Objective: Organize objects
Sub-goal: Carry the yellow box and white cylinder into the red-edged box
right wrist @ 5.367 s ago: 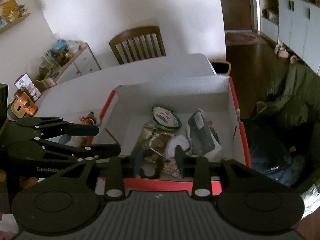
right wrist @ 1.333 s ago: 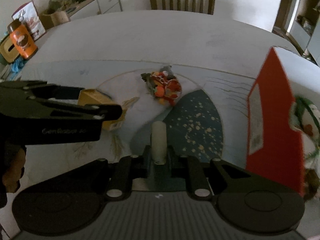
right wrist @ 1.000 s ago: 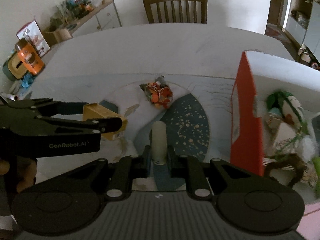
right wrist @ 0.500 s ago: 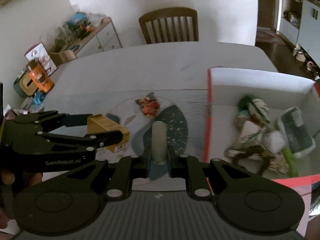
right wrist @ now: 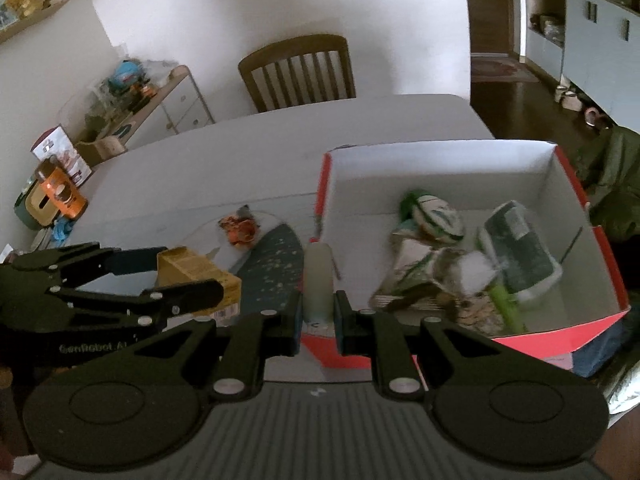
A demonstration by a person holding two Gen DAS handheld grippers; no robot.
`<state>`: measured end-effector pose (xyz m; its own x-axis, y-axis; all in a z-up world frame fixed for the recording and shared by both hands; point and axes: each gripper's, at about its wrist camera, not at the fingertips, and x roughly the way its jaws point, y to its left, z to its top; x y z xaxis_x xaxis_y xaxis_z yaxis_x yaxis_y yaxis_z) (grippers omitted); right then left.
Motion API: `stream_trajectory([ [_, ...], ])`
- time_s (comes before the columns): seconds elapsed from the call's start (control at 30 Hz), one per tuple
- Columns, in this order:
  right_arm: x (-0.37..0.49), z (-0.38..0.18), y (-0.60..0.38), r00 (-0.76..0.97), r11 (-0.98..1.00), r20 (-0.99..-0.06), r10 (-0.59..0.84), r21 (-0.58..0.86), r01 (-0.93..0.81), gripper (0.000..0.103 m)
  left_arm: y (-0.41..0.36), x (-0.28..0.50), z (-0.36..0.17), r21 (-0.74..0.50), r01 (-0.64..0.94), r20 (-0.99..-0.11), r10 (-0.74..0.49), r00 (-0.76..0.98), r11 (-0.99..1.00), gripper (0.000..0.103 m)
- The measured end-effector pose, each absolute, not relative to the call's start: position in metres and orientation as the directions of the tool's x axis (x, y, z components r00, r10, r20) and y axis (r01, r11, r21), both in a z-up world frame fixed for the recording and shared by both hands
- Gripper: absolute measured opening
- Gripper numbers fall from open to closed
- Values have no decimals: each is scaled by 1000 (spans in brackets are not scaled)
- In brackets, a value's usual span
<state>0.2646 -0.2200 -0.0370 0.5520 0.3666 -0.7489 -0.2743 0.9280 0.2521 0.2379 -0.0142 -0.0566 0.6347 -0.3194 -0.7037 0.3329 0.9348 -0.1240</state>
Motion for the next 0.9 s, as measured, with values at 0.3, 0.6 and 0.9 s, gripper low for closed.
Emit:
stream_trajectory([
  [0.3,278,-41,-275,579,945,-747,326,237,-225,15,-59,251,-56,-109,372,-708,-335,622,922,70],
  [0.6,306,-59,-315,569,959,-772,283,209,-193,15,-106,275,-71,-104,399,-745,-337,576,911,70],
  [0.9,337,-87,-332,527,963,-808,264,194,-185,15,-134,302,-93,-115,371,-796,-308,521,922,70],
])
